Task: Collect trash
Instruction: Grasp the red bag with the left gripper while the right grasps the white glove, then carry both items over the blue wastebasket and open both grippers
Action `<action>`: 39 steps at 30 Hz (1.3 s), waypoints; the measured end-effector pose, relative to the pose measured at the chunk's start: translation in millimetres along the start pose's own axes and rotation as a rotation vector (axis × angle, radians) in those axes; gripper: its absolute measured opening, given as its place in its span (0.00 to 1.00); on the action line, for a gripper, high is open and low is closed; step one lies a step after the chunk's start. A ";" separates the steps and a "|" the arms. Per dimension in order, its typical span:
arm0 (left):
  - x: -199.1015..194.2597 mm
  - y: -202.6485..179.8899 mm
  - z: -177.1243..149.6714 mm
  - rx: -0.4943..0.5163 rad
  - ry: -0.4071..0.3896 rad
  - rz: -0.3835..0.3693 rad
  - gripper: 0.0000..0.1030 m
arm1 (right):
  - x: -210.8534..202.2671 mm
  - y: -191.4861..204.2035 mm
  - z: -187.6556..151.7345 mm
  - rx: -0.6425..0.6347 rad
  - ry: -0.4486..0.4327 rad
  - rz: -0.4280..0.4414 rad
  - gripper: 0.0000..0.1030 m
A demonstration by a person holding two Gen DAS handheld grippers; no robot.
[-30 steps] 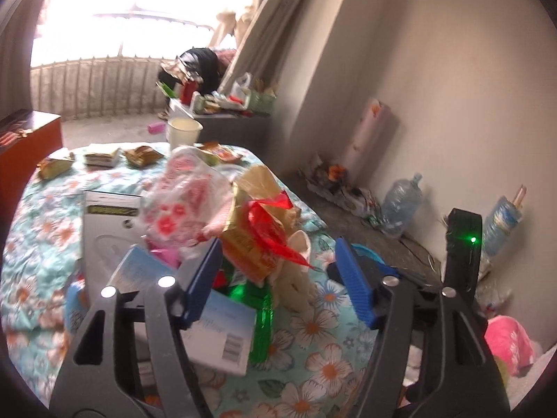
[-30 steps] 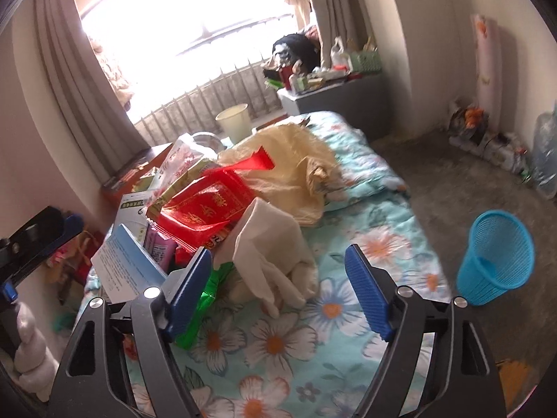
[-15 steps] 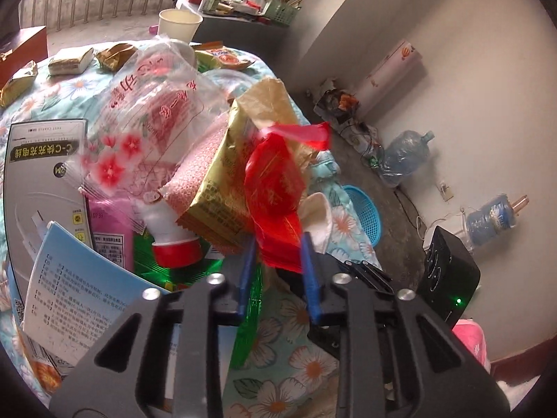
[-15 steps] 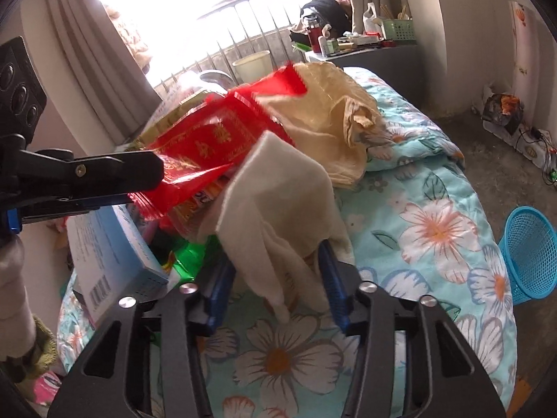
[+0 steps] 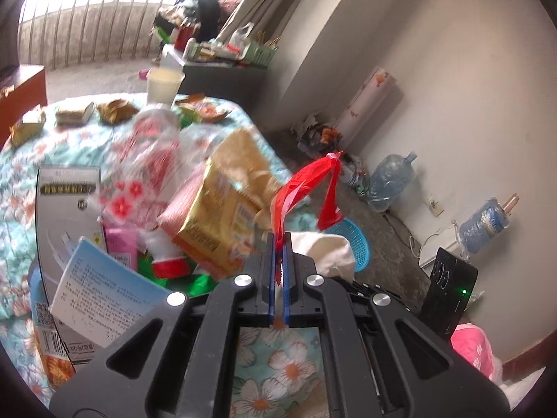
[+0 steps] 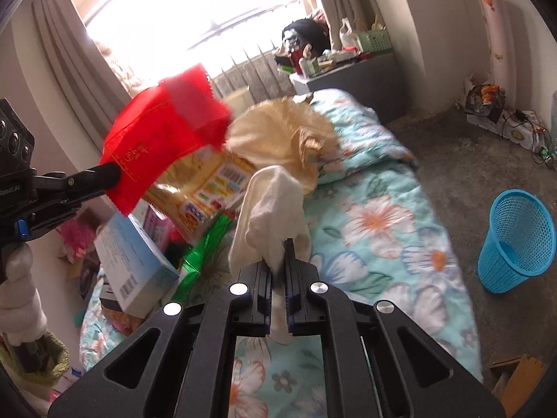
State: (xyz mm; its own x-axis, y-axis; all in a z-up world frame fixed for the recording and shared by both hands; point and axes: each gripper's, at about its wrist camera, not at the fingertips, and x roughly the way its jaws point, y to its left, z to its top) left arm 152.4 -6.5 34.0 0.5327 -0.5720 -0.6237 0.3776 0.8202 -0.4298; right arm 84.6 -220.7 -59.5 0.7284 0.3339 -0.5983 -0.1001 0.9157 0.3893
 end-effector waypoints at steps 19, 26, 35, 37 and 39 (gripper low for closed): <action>256.9 -241.7 62.6 0.569 0.315 -0.012 0.01 | -82.5 -259.8 62.2 0.418 -0.266 -0.319 0.06; 406.9 -280.2 31.3 0.706 0.461 0.046 0.02 | -17.9 -381.1 56.4 0.577 -0.142 -0.391 0.06; 525.1 -296.3 -14.6 0.631 0.572 0.049 0.16 | 40.7 -501.5 50.9 0.706 0.023 -0.458 0.42; 539.4 -298.4 -20.0 0.613 0.570 0.068 0.38 | 43.0 -514.6 39.6 0.722 0.047 -0.490 0.49; 540.0 -299.1 -20.6 0.591 0.556 0.066 0.39 | 41.5 -519.4 34.3 0.718 0.063 -0.515 0.49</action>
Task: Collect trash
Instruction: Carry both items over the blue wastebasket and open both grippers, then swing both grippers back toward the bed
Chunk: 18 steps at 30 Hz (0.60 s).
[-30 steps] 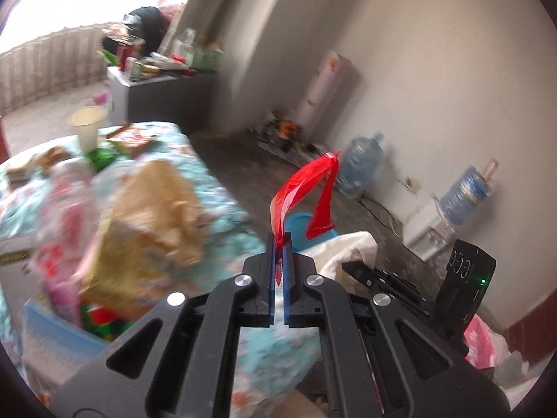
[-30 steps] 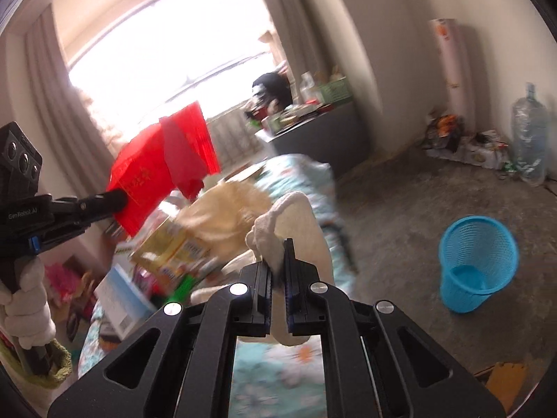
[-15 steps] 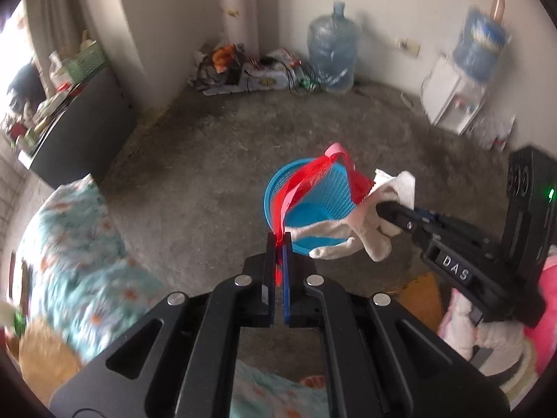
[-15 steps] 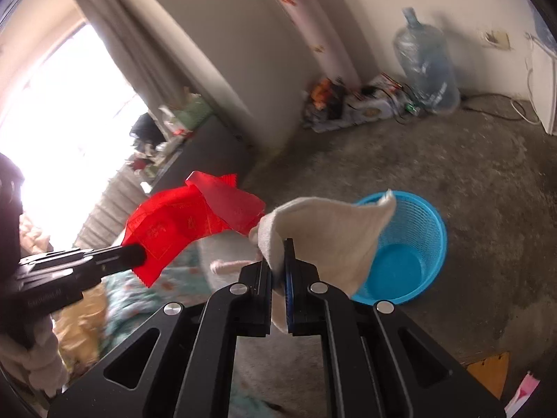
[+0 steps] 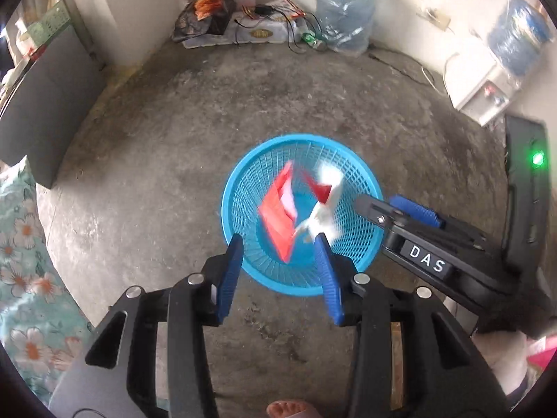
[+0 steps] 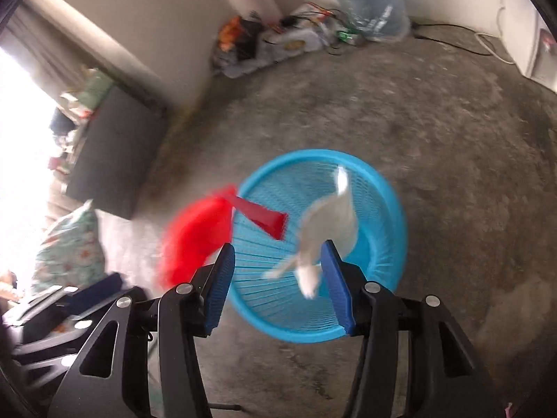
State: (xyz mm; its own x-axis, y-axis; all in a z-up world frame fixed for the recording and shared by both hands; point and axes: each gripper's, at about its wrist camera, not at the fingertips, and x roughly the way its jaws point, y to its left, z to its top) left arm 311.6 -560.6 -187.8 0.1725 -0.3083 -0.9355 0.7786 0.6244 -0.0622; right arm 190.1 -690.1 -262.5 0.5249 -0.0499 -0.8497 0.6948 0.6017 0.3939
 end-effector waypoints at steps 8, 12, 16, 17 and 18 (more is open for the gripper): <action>-87.9 37.2 -15.6 -0.068 -0.038 -0.112 0.39 | -52.2 3.5 -19.7 -0.045 -0.082 0.012 0.49; -207.7 89.1 -63.6 -0.089 -0.145 -0.161 0.39 | -109.5 37.0 -43.4 -0.146 -0.152 0.107 0.50; -320.2 154.6 -126.6 -0.172 -0.271 -0.103 0.39 | -157.1 83.5 -73.0 -0.270 -0.185 0.220 0.54; -344.4 170.6 -145.6 -0.206 -0.309 -0.075 0.42 | -167.5 99.8 -80.2 -0.305 -0.175 0.263 0.54; -363.4 185.0 -163.2 -0.239 -0.343 -0.055 0.44 | -176.4 116.7 -86.5 -0.338 -0.157 0.303 0.55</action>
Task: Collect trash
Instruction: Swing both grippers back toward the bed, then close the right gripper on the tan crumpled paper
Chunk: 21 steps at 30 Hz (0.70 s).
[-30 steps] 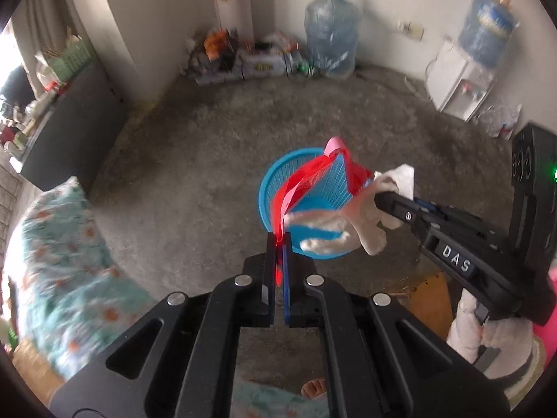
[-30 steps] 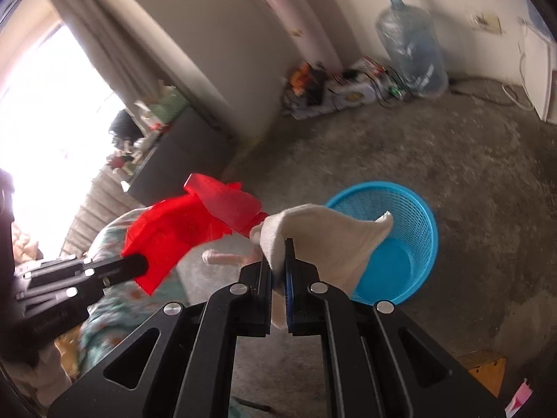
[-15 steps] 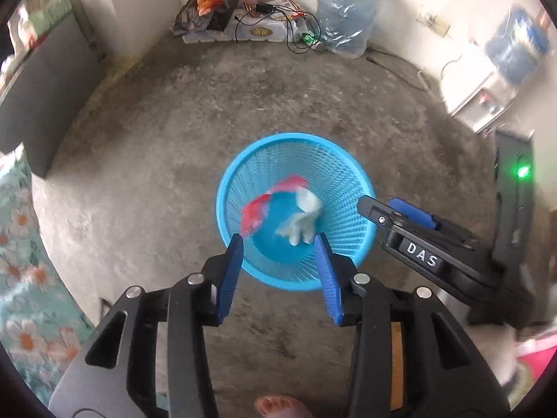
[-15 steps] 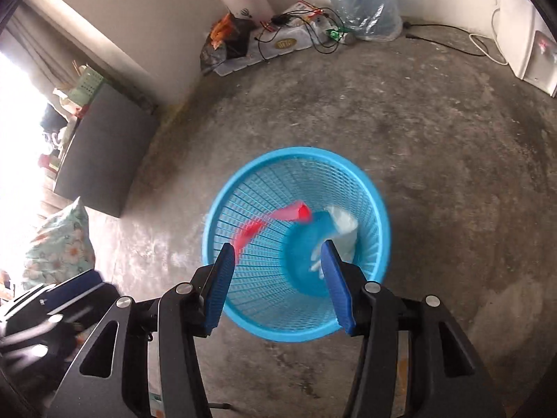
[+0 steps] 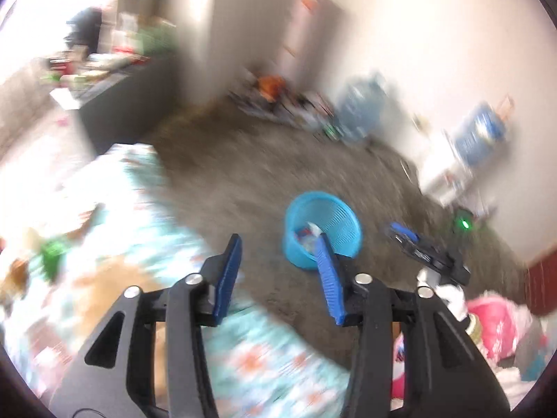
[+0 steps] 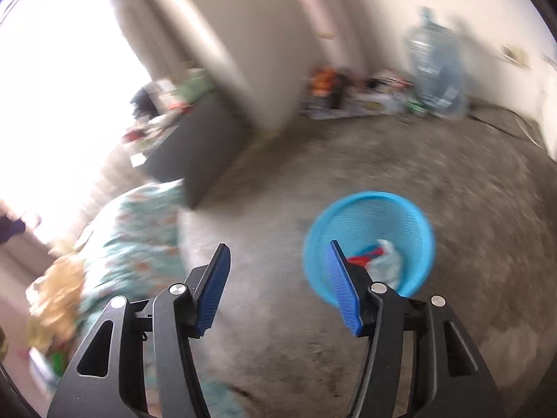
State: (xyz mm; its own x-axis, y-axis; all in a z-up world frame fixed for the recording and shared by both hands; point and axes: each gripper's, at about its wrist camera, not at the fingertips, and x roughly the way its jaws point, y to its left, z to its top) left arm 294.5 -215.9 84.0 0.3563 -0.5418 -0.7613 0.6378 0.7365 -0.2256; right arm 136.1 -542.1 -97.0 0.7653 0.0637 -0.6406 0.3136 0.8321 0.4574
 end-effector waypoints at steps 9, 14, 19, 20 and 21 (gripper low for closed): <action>-103.3 104.9 -116.3 -0.201 -0.119 0.110 0.47 | 18.3 160.0 -11.5 -0.093 0.205 0.399 0.63; -94.9 133.1 -171.6 -0.320 -0.069 0.072 0.46 | 52.5 221.0 -49.4 -0.079 0.342 0.491 0.63; -78.8 139.7 -198.2 -0.329 -0.023 0.091 0.44 | 100.8 244.1 -71.4 -0.039 0.461 0.450 0.63; -76.6 139.0 -198.6 -0.321 -0.022 0.104 0.41 | 106.3 246.4 -73.0 -0.026 0.469 0.444 0.63; -74.3 138.9 -197.9 -0.315 -0.025 0.113 0.38 | 113.9 246.5 -75.0 -0.011 0.483 0.434 0.63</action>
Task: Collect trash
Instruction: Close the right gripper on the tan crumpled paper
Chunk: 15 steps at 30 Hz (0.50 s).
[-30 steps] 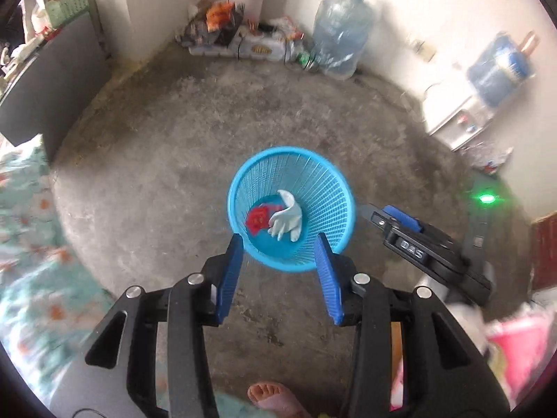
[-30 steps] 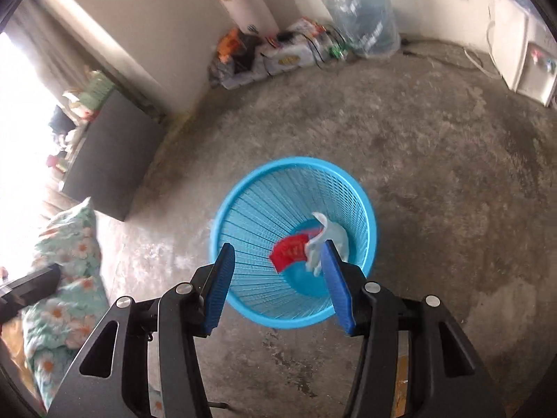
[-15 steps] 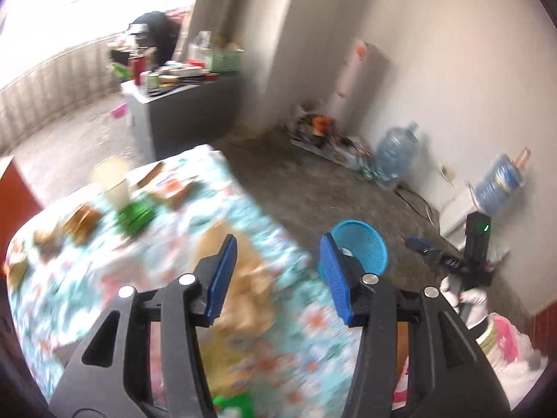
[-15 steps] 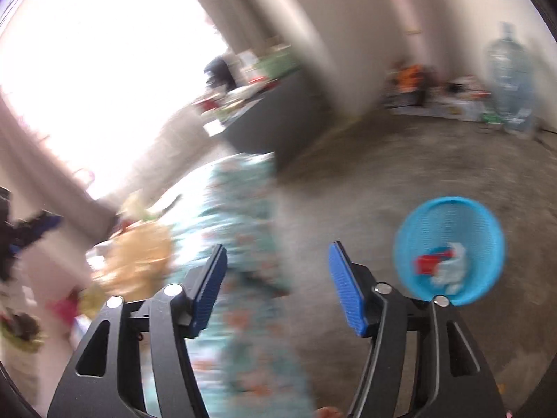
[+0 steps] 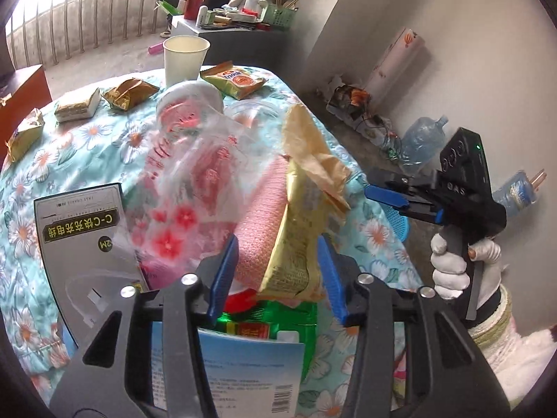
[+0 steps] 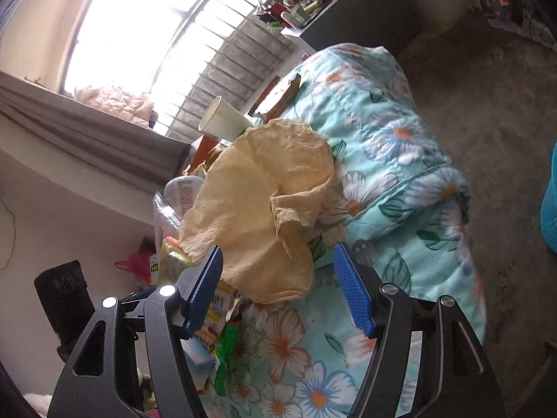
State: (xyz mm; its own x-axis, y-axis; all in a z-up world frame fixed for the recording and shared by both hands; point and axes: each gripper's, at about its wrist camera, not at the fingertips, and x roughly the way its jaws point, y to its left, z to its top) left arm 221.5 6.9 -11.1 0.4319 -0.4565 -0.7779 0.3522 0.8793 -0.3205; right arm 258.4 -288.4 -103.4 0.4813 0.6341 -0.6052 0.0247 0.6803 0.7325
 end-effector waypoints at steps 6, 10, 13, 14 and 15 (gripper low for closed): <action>3.1 1.1 -5.0 0.025 -0.035 0.007 0.21 | 17.2 -8.2 2.0 0.090 0.012 0.014 0.59; 3.0 2.4 -5.9 0.044 -0.037 -0.007 0.10 | 25.8 -4.3 3.3 0.093 0.008 0.003 0.52; 1.1 3.4 -6.7 0.044 -0.044 -0.026 0.03 | 29.3 -2.7 3.6 0.095 0.007 -0.001 0.39; 0.9 3.7 -6.8 0.043 -0.043 -0.032 0.03 | 29.7 -2.5 3.4 0.096 0.006 -0.002 0.33; -0.8 3.3 -7.2 0.040 -0.046 -0.040 0.03 | 31.4 -1.5 4.1 0.094 0.003 -0.002 0.25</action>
State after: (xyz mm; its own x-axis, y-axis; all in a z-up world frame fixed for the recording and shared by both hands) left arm 216.4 11.1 -15.4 0.4539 -0.4978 -0.7391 0.4025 0.8545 -0.3284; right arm 277.1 -271.0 -122.2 0.4786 0.6340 -0.6074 0.1077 0.6442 0.7573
